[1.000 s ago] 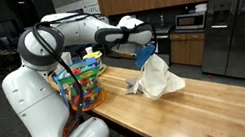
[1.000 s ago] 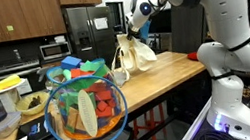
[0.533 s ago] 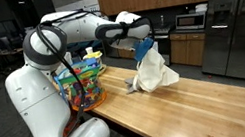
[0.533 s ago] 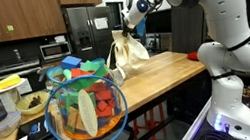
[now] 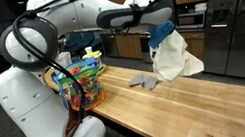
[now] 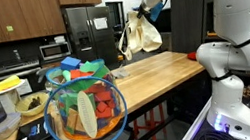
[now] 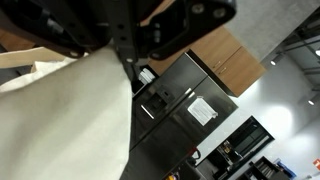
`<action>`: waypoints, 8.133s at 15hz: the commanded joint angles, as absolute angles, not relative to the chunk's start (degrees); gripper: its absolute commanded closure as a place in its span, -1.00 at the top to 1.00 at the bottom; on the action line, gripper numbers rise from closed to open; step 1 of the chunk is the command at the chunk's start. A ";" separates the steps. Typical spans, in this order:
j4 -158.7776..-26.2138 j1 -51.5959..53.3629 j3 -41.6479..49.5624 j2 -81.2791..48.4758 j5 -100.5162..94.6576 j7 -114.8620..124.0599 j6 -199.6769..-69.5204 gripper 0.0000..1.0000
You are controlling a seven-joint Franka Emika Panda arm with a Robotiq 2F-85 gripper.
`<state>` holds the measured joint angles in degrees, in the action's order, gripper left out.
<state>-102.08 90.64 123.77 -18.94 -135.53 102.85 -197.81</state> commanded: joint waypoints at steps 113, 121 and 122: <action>-143.72 90.18 128.67 -40.47 -100.64 88.47 -194.36 -0.98; -149.21 78.94 130.49 -33.16 -82.98 73.45 -191.60 -0.98; -148.67 78.33 126.02 -31.49 -79.96 70.84 -189.21 -0.98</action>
<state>-150.30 82.06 135.41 -36.38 -89.78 79.98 -192.85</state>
